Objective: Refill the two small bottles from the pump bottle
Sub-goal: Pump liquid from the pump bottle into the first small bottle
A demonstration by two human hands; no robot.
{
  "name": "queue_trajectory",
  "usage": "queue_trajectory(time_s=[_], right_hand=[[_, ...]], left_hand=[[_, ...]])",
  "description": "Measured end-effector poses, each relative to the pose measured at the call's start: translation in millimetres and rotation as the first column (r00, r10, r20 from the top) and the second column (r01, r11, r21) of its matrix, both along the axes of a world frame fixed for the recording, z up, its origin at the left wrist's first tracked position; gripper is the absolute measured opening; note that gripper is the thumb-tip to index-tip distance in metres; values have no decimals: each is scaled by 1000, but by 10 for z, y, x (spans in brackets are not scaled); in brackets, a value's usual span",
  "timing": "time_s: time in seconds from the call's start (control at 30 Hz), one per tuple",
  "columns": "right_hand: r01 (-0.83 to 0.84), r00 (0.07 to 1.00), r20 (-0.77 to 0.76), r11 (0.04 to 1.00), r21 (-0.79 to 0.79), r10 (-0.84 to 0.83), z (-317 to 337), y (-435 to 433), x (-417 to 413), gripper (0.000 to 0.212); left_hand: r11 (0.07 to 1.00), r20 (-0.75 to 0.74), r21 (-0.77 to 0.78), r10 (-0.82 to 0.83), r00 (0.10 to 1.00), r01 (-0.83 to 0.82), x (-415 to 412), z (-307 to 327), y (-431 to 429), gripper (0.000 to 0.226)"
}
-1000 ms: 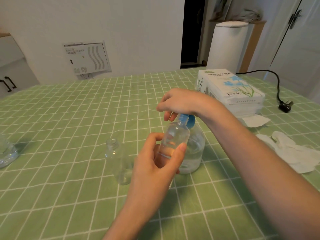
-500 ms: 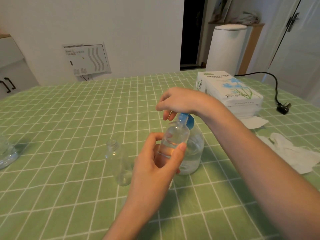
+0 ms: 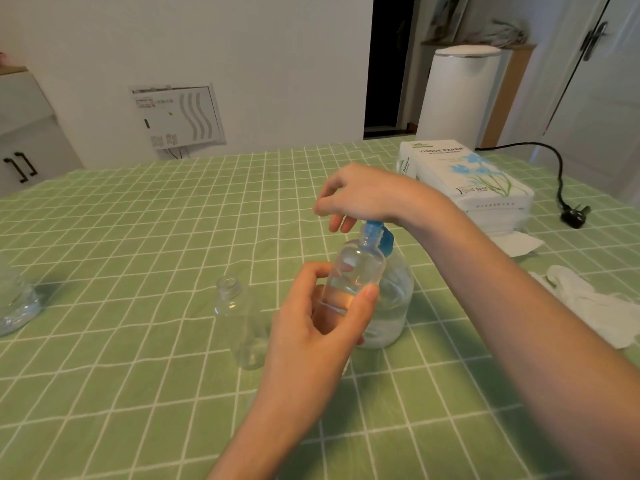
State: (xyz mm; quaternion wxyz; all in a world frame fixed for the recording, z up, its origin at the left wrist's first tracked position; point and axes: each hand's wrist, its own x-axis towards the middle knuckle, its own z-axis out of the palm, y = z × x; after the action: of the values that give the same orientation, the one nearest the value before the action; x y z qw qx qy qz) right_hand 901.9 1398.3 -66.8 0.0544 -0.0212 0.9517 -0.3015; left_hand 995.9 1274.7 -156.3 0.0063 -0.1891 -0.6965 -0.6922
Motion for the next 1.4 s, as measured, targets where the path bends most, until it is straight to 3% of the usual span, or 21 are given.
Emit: queue_trajectory(time_s=[0.3,0.6,1.07,1.27,1.4], right_hand=[[13,998,58,999,-36,-11,-105,13,1,28],[29,997,-73,998,-52,-33,-17,-4,24,20],[28,999,48,997,-67,-25,-103,-8,27,32],[43,999,-29,997,-56,-44,-47,-17,53,30],[33,998,-57,999,-38,-35,6,-22,63,28]], left_hand=[[1000,5,-21,19,1000,-19,4,-25,-7,20],[1000,0,17,6,1000,-6,-1,0,0,19],[999,19,-28,23,1000,-23,20,-20,-9,26],[1000,21,3,9,1000,-9,9,-5,2,22],[999,16,36,-2,1000,1,17,42,10,31]])
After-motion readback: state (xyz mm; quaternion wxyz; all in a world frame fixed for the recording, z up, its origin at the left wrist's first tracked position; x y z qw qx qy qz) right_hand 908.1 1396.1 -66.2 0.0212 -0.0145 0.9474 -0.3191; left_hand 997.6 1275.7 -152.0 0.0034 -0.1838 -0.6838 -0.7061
